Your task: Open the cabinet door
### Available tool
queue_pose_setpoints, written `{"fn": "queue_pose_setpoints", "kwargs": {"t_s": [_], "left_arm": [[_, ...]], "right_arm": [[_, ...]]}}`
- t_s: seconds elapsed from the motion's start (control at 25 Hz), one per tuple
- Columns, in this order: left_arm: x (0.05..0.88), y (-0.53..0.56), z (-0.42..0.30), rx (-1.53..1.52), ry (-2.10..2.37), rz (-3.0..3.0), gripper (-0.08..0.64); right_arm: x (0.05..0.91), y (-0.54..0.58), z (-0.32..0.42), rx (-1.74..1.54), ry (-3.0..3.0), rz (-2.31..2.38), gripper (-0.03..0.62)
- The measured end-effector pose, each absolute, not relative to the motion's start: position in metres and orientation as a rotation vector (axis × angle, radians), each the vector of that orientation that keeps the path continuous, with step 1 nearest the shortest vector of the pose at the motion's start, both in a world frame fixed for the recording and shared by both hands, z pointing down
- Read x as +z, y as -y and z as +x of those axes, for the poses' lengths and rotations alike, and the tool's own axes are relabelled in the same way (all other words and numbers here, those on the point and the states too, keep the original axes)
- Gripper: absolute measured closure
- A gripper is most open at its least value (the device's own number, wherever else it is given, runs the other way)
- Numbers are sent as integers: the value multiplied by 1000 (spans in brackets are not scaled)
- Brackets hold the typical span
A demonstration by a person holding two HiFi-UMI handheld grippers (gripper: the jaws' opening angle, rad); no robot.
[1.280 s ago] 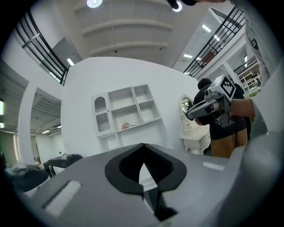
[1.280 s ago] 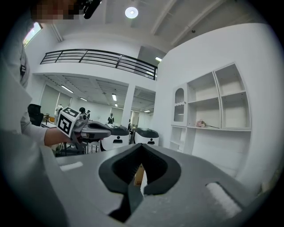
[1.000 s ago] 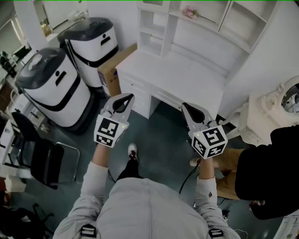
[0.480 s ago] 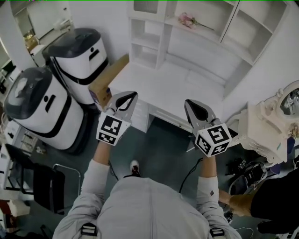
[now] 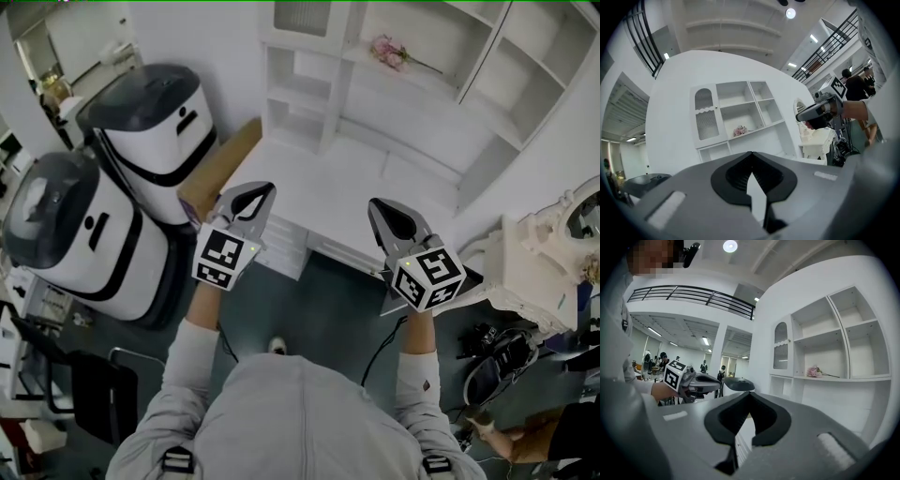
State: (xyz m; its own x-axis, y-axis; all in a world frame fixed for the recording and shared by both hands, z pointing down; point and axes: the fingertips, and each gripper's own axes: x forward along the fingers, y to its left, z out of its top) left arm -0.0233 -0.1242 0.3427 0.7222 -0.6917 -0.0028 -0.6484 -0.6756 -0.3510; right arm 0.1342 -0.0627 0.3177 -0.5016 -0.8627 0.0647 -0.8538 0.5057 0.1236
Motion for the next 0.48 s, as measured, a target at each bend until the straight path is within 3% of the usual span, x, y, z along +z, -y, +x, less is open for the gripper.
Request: {"fn": "queue_pose_setpoints", "kwargs": {"t_s": [0.48], "left_arm": [[347, 192, -47, -198, -1002, -2626, 541]], "right_arm": [[315, 124, 118, -102, 2586, 1622, 591]]}}
